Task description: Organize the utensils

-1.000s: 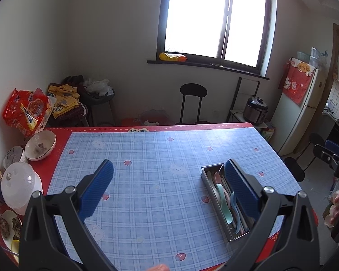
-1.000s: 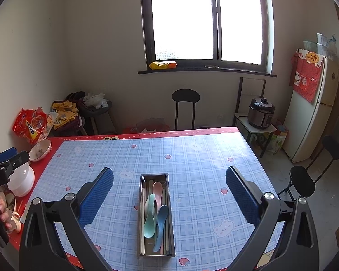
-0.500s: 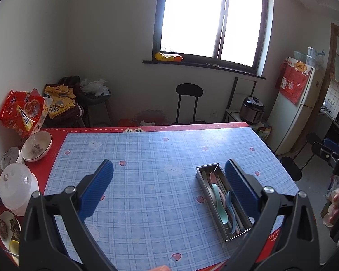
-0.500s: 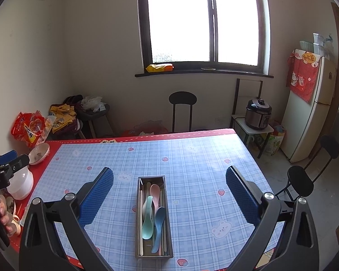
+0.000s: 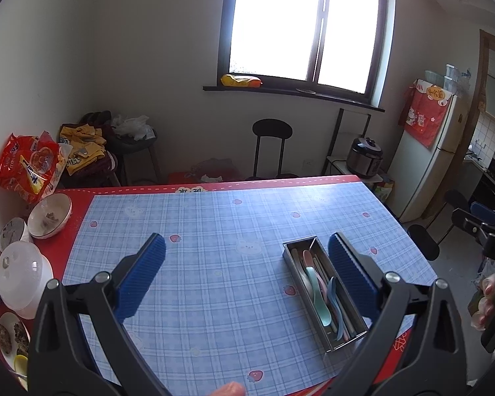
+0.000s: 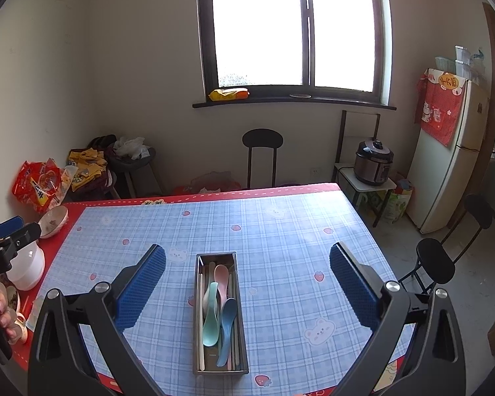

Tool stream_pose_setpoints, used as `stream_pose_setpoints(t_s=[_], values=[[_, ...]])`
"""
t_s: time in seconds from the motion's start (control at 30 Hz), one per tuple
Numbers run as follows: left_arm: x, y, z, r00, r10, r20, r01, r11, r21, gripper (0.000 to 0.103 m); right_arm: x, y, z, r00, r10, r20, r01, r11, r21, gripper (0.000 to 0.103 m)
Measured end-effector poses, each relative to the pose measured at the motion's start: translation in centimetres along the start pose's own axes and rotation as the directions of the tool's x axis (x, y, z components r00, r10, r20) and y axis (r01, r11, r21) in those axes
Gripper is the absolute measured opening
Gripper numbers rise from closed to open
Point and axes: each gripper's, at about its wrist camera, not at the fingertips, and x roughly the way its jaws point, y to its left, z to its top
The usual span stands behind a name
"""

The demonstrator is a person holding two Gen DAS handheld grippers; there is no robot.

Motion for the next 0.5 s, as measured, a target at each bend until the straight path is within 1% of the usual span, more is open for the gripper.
stream_pose_setpoints(t_s=[0.27,0.5], values=[[0.15,0.15,-0.17,1.000,0.025,-0.007,-0.025,1.000,0.012,0.098,0.43,0.54,-0.20,1.000,-0.001,-0.019,0.000,1.000,-0.024,0.097],[0.32,-0.32,-0.36,0.999,0.029,-0.015,-0.028,0.999,0.036,0.098,0.83,1.06,-0.44,0.999,0.009,-0.037,-0.011,0.999,-0.042,0.097]])
